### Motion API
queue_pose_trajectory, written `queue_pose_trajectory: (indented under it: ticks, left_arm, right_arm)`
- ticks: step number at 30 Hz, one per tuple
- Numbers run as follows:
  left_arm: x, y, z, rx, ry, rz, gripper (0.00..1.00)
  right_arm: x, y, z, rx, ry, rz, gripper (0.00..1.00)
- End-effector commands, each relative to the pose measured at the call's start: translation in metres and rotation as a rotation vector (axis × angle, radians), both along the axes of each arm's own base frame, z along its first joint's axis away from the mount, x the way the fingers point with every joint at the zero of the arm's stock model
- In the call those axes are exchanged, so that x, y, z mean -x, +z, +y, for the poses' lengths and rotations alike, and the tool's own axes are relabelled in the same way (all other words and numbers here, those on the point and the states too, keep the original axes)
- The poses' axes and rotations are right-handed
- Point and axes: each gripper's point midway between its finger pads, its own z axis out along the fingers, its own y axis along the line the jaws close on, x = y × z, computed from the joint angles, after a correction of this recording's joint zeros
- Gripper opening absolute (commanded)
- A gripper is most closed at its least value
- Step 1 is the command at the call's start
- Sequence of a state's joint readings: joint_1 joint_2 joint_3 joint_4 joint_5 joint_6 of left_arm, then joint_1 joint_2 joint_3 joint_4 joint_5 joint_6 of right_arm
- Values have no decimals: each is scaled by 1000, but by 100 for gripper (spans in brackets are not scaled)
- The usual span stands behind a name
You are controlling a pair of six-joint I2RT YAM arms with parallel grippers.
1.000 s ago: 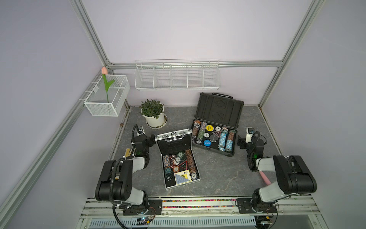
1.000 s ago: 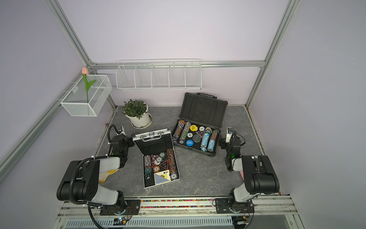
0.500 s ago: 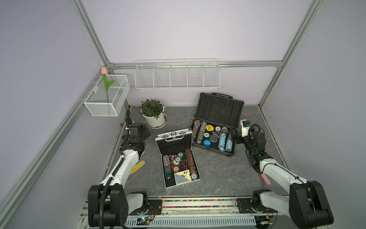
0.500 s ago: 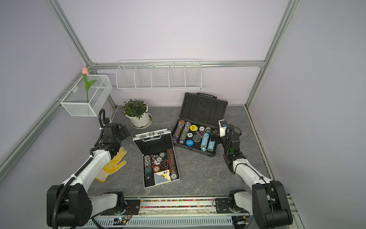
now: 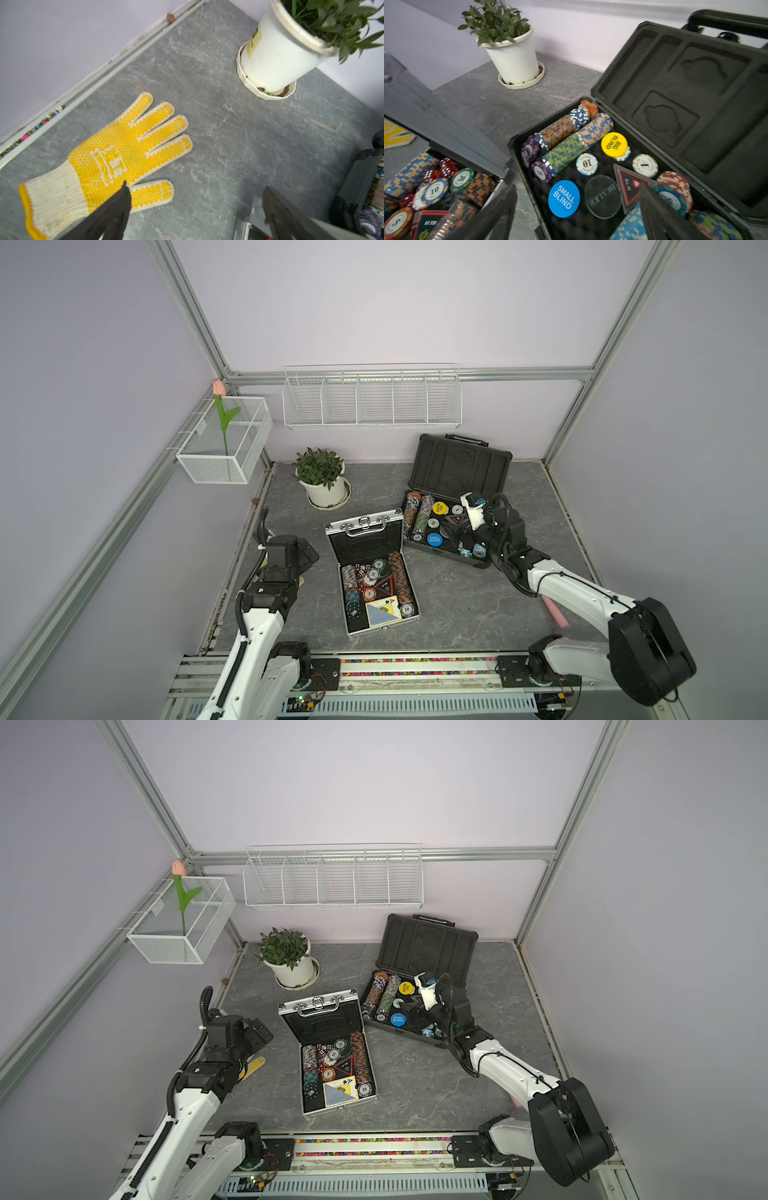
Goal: Close the poker set cases
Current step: Move the poker set case to the center of the board.
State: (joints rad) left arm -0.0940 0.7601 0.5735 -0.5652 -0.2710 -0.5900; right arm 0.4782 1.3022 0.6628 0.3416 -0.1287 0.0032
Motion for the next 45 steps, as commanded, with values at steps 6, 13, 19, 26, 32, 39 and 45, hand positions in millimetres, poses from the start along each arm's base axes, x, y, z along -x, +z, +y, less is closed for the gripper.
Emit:
queue_pose_trajectory:
  ticks: [6,13,19,26,32,39,45]
  left_arm:
    - [13,-7,-11,86,-10,12,100]
    - [10,-8,-17,96,-44,14,100]
    - [6,-12,-26,113,-99,11,100]
    - [0,-12,-36,154,-139,-23,100]
    - [-4,-7,-42,176,-160,-48,100]
    - [-9,-3,-49,189,-204,-74,100]
    - [-15,-2,-63,224,-266,-94,100]
  right_arm:
    - [10,12,70,-25,160,-53,84]
    - [16,17,113,-21,264,-81,79]
    - [13,29,134,-34,300,-108,77]
    - [9,38,150,-56,304,-139,70]
    - [7,38,163,-55,300,-155,57]
    - [5,40,174,-53,291,-173,42]
    - [2,47,181,-64,269,-206,32]
